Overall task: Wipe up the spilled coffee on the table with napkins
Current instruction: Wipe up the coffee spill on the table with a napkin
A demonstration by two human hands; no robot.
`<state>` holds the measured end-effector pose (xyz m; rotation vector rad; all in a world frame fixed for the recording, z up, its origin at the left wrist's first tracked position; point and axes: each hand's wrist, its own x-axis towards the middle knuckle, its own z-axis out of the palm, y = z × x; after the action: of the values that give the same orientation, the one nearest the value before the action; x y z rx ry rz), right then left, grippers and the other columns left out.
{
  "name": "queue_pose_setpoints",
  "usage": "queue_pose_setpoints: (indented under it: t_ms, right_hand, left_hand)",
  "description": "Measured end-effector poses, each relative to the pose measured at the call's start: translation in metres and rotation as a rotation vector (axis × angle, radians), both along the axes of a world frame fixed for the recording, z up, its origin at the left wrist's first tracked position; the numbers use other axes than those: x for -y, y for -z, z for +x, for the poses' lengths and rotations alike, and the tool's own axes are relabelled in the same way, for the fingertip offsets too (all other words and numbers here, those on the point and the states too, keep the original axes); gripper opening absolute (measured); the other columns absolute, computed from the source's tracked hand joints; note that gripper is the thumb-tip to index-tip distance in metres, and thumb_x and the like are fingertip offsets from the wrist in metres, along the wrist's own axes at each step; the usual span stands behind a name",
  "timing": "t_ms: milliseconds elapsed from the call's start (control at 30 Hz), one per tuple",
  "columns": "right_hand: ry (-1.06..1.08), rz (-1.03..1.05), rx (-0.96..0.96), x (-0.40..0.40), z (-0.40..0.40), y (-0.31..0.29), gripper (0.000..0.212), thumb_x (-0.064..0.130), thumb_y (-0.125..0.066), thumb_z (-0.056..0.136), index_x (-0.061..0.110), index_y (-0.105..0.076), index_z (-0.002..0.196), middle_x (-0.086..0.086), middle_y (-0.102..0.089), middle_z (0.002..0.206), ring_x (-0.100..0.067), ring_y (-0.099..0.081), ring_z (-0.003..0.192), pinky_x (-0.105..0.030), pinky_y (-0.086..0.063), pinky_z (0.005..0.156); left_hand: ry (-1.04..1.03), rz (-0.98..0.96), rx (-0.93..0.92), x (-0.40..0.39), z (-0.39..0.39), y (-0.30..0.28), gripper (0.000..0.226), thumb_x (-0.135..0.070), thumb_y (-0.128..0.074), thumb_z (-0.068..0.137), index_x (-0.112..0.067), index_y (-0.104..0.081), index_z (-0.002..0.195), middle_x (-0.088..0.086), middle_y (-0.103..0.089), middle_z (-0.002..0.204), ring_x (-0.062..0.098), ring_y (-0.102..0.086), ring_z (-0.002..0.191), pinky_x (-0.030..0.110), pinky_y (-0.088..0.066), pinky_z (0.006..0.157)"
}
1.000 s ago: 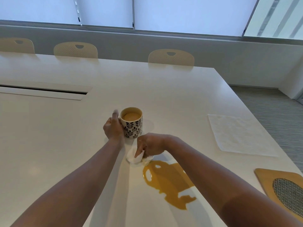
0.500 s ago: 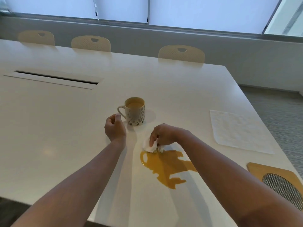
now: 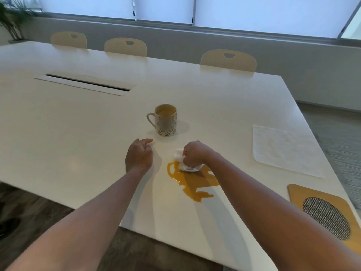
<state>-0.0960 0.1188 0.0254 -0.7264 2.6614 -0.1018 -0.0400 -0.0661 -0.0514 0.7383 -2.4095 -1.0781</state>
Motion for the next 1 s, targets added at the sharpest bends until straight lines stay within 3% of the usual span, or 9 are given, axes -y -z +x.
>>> queue_pose_setpoints:
  t_ms: [133, 233, 333, 400, 567, 733, 833, 1000]
  right_hand:
    - [-0.029, -0.029, -0.039, 0.005, 0.01, 0.002, 0.022, 0.017, -0.055, 0.085, 0.006, -0.064, 0.102, -0.008, -0.058, 0.097, -0.02, -0.055, 0.083, -0.022, -0.042, 0.06]
    - [-0.062, -0.069, -0.075, 0.007, 0.02, 0.005, 0.023, 0.014, -0.053, 0.088, 0.003, -0.065, 0.104, -0.011, -0.062, 0.103, -0.022, -0.059, 0.09, -0.025, -0.048, 0.068]
    - [-0.152, -0.143, -0.1, 0.006, 0.03, 0.01, 0.036, 0.009, -0.054, 0.09, 0.009, -0.063, 0.124, -0.011, -0.058, 0.117, -0.023, -0.056, 0.106, -0.03, -0.05, 0.09]
    - [-0.191, -0.204, -0.065, 0.005, 0.034, 0.013, 0.041, 0.006, -0.058, 0.088, 0.014, -0.062, 0.128, -0.007, -0.054, 0.118, -0.022, -0.054, 0.108, -0.028, -0.047, 0.093]
    - [-0.291, -0.257, -0.074, -0.003, 0.036, 0.014, 0.039, 0.0, -0.064, 0.084, 0.018, -0.07, 0.118, -0.003, -0.056, 0.116, -0.019, -0.052, 0.109, -0.029, -0.046, 0.096]
    - [-0.316, -0.208, -0.077, -0.013, 0.03, 0.009, 0.038, -0.006, -0.056, 0.084, 0.02, -0.076, 0.102, 0.002, -0.057, 0.111, -0.017, -0.05, 0.11, -0.026, -0.046, 0.092]
    - [-0.278, -0.153, -0.071, -0.02, 0.024, 0.006, 0.04, -0.008, -0.051, 0.085, 0.021, -0.077, 0.094, 0.0, -0.057, 0.115, -0.019, -0.05, 0.112, -0.025, -0.044, 0.089]
    - [-0.133, -0.109, -0.059, -0.035, 0.016, 0.001, 0.043, -0.01, -0.054, 0.081, 0.025, -0.077, 0.088, -0.003, -0.054, 0.116, -0.027, -0.061, 0.101, -0.036, -0.056, 0.088]
  left_hand:
    - [0.064, -0.129, 0.065, -0.005, 0.01, 0.004, 0.041, -0.021, -0.037, 0.101, -0.023, -0.064, 0.131, -0.001, -0.052, 0.149, 0.018, -0.033, 0.145, 0.037, -0.015, 0.121]
    - [0.105, -0.165, 0.133, -0.007, 0.016, 0.008, 0.045, -0.026, -0.03, 0.104, -0.024, -0.056, 0.14, -0.006, -0.04, 0.157, 0.012, -0.022, 0.15, 0.034, -0.004, 0.123]
    - [0.135, -0.187, 0.169, -0.007, 0.018, 0.009, 0.048, -0.027, -0.027, 0.104, -0.026, -0.05, 0.146, -0.008, -0.035, 0.16, 0.011, -0.018, 0.151, 0.033, -0.003, 0.123]
    - [0.161, -0.205, 0.189, -0.007, 0.017, 0.009, 0.049, -0.027, -0.026, 0.104, -0.027, -0.048, 0.147, -0.009, -0.034, 0.16, 0.01, -0.017, 0.151, 0.033, -0.003, 0.123]
    - [0.18, -0.232, 0.218, -0.006, 0.016, 0.01, 0.05, -0.028, -0.024, 0.103, -0.029, -0.046, 0.148, -0.011, -0.032, 0.161, 0.009, -0.016, 0.151, 0.033, -0.003, 0.123]
    - [0.173, -0.239, 0.228, -0.008, 0.016, 0.009, 0.052, -0.027, -0.024, 0.102, -0.029, -0.045, 0.149, -0.011, -0.031, 0.161, 0.009, -0.016, 0.151, 0.032, -0.002, 0.123]
    - [0.175, -0.229, 0.224, -0.008, 0.016, 0.009, 0.052, -0.027, -0.024, 0.101, -0.03, -0.046, 0.148, -0.012, -0.031, 0.161, 0.008, -0.017, 0.151, 0.031, -0.002, 0.123]
    - [0.195, -0.21, 0.206, -0.007, 0.015, 0.006, 0.052, -0.028, -0.024, 0.101, -0.031, -0.048, 0.147, -0.013, -0.031, 0.161, 0.009, -0.017, 0.151, 0.032, -0.004, 0.123]
